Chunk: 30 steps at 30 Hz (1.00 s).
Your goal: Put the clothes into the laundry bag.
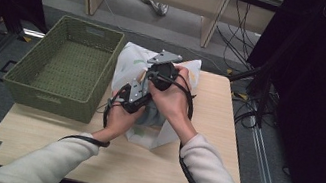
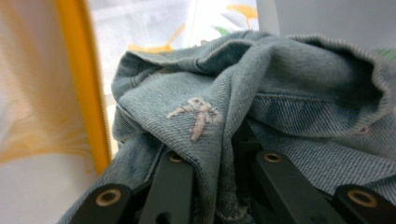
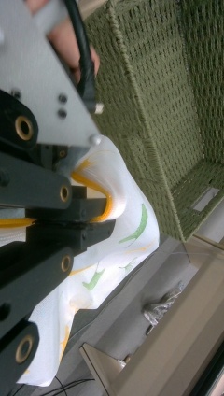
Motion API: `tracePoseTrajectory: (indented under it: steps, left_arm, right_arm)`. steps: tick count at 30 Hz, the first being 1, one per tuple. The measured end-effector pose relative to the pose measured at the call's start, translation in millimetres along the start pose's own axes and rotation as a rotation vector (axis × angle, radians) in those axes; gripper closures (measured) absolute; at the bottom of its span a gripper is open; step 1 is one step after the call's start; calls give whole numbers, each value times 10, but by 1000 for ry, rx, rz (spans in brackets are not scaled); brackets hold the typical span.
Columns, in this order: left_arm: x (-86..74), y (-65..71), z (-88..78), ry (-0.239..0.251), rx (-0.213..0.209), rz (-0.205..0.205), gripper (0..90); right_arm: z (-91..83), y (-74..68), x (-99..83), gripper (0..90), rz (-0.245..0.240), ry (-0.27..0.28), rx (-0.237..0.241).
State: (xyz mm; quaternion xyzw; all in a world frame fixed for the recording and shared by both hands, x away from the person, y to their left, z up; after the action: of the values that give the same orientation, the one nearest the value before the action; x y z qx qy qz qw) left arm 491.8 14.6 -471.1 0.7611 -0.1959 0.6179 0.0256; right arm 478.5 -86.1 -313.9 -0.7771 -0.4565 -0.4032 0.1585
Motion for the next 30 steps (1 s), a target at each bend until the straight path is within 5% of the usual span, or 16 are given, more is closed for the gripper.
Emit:
tracePoseTrajectory:
  steps: [9, 19, 30]
  left_arm:
    - [-71, 5, 114, -27, 9, 46, 794]
    - [-67, -46, 146, -74, -52, 23, 726]
    - [-102, 8, 112, -63, -44, 44, 714]
  right_arm:
    - [11, 3, -9, 899, 6, -1, 3]
    - [9, 32, -30, 899, 16, -4, 3]
    - [3, 46, -35, 898, 16, -5, 1]
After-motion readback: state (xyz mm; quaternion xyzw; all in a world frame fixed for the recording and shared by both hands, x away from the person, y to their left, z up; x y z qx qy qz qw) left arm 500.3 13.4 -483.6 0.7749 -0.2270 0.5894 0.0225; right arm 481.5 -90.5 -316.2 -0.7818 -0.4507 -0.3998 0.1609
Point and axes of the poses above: each handheld gripper's, and its own axes: z roughly forward along the jaws, x roughly out of its top, y roughly to its right, the point moved 1 cm from there along z, roughly forward along the jaws, and after that the axes turned 15 degrees about x, right-handed, at the moved point
